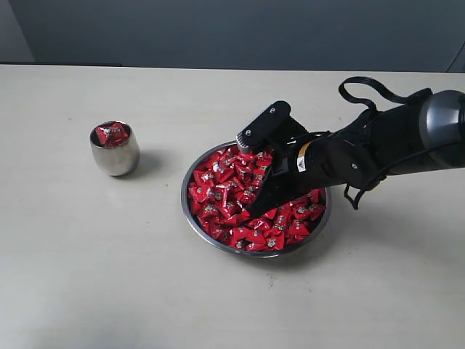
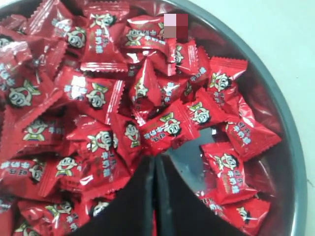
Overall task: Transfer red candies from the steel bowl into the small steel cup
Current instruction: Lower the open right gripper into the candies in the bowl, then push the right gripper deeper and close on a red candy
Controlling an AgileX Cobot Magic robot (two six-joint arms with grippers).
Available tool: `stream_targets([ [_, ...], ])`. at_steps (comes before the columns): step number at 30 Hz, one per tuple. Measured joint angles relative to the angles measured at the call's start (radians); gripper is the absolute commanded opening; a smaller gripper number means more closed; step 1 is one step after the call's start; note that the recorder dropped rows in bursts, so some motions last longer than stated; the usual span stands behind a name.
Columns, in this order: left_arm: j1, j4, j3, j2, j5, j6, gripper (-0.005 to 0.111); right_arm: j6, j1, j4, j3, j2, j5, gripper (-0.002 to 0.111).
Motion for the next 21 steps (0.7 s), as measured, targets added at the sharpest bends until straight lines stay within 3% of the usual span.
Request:
stream_targets([
  [9, 0.0, 0.0, 0.0, 0.0, 0.0, 0.0, 0.0, 0.0, 0.0, 0.0, -0.009, 0.0, -0.017, 0.047],
  [21, 0.0, 0.0, 0.0, 0.0, 0.0, 0.0, 0.0, 0.0, 0.029, 0.017, -0.009, 0.0, -0.06, 0.047],
])
